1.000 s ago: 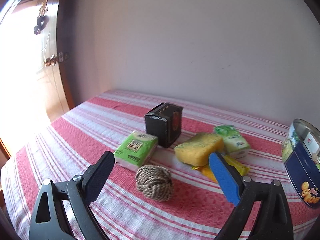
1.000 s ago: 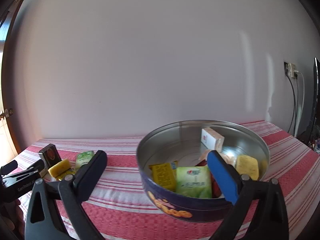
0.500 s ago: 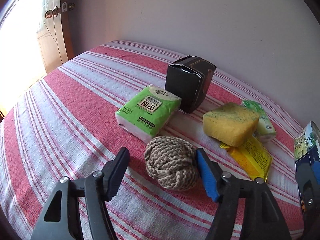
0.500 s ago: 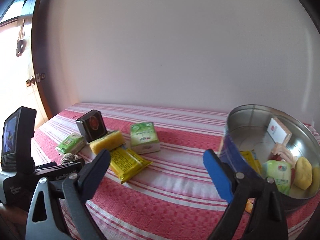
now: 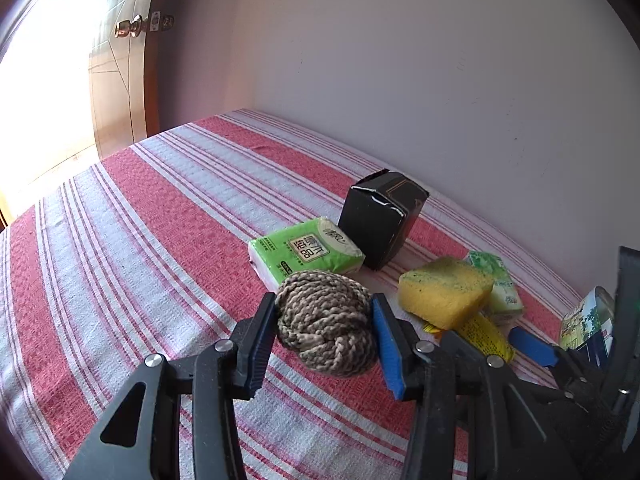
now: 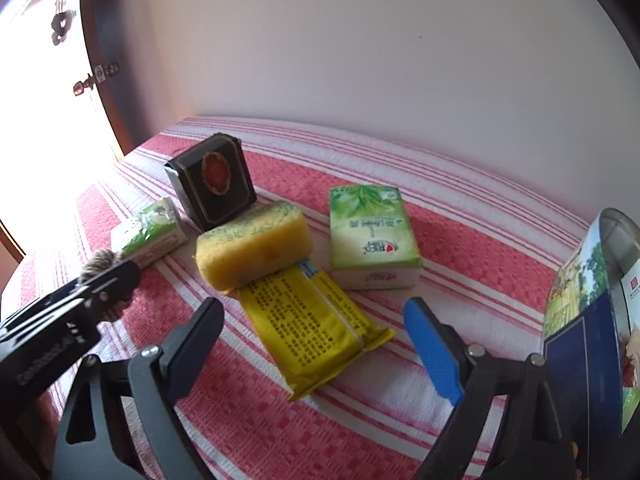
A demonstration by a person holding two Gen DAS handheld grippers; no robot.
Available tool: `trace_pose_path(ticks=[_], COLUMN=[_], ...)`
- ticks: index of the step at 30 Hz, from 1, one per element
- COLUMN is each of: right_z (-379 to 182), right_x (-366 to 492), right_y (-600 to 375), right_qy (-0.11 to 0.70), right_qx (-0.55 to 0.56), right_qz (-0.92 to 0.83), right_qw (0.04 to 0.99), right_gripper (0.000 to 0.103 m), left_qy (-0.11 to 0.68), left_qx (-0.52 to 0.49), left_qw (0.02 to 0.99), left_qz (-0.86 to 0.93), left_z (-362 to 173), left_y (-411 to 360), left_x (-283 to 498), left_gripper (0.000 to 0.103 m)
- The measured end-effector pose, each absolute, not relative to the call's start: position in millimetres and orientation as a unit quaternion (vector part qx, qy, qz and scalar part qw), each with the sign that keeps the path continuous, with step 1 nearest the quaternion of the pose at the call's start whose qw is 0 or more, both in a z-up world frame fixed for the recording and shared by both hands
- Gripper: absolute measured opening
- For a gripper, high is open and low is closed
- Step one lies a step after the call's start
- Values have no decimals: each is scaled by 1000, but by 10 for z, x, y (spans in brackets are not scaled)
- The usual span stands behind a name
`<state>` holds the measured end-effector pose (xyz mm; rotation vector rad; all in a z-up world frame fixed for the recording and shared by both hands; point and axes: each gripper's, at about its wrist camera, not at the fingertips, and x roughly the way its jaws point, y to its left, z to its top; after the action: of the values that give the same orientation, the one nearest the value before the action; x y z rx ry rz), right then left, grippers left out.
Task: Organize objects
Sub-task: 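Grasp the rope ball with the left tool while the right tool grasps the yellow packet, then carry the rope ball and yellow packet over the tin and open both tools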
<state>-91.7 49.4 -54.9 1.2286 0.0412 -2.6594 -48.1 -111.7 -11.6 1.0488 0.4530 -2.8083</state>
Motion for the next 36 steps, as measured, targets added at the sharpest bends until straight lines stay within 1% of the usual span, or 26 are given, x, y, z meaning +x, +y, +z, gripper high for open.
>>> trace_pose_path(ticks=[2,3,4,6,7,13,18,23,26,29,33,36], right_z=[-611,-637,-634,-635,-636,-605,-543,-387,-287,-198,-116,-112], right_x=[-1003,-1022,-1003,-978,-970,-785,-385,-35,37,94,206,202], right_y=[470,454,448,434,442,620,891,1154,1188,1235,1276,1255], right_qy=[13,17,22,28,28,-13,-54,-82,-88,-102,-76,-69], right_qx=[436,444,440,437,436,427,408,356,321,292,260,255], right_qz=[-893,-889,-891,-891,-892,-892,-899,-924,-940,-949,-962,-964], right_qw=[112,111,112,119,118,149,149,114,80,65,28,18], right_gripper=[87,83,72,56,54,52,52,52,53,53,53,53], left_qy=[154,159,164,166,167,167,158,129,113,79,40,28], left_qx=[332,324,316,304,298,281,274,246,228,205,183,175], left_qw=[56,53,51,48,50,57,50,41,20,8,2,7], left_qz=[-929,-931,-933,-937,-939,-943,-947,-960,-967,-975,-982,-984], left_z=[-71,-48,-29,2,12,44,36,88,120,156,194,209], left_y=[-1111,-1129,-1147,-1155,-1162,-1218,-1175,-1056,-957,-805,-658,-608], left_x=[-472,-457,-442,-414,-406,-401,-388,-296,-230,-148,-63,-34], left_gripper=[49,49,49,49,49,49,49,49,49,49,49,49])
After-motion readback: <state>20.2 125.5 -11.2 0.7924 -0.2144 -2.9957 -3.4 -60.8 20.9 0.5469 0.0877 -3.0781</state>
